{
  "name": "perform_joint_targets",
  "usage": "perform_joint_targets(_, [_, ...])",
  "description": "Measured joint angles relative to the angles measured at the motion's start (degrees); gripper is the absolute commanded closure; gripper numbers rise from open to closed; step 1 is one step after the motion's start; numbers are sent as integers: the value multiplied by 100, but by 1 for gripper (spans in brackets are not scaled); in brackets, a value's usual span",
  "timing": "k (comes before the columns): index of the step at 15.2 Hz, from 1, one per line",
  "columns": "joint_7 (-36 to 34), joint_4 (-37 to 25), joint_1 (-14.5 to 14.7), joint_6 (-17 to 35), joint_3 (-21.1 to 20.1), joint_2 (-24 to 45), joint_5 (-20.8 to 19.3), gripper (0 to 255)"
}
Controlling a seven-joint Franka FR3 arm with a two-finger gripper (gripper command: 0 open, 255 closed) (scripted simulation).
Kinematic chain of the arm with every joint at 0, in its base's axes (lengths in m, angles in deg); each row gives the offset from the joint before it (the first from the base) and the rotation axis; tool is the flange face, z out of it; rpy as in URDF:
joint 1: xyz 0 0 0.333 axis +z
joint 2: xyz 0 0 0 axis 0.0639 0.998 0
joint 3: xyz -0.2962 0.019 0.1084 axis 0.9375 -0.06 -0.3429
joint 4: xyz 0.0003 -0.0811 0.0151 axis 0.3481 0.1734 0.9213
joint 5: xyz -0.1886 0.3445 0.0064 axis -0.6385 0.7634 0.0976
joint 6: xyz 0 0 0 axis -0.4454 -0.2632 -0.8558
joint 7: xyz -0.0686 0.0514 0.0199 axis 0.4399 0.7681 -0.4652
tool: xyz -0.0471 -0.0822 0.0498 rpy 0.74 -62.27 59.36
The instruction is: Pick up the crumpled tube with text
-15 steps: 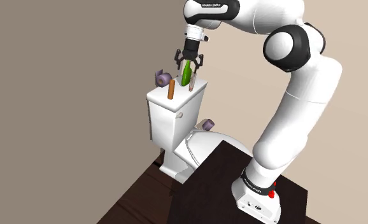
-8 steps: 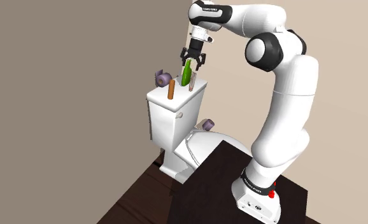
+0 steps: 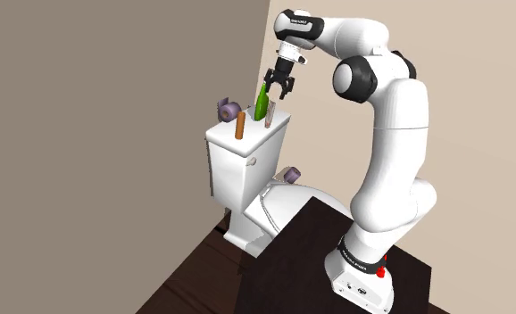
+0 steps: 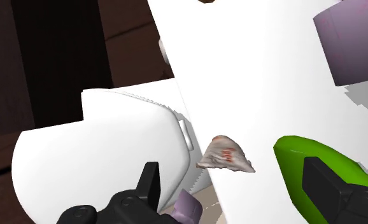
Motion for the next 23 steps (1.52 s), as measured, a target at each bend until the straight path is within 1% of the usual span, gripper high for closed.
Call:
perform_joint_targets(6, [62, 469, 23, 443, 9, -20, 16, 0])
perform_joint_targets(7, [66, 486, 24, 465, 8, -13, 17, 255])
perform_joint_targets(17, [71, 505, 26, 495, 7, -18, 19, 255])
perform_joint_targets(23, [-3, 65, -10, 110, 8, 41, 18, 255])
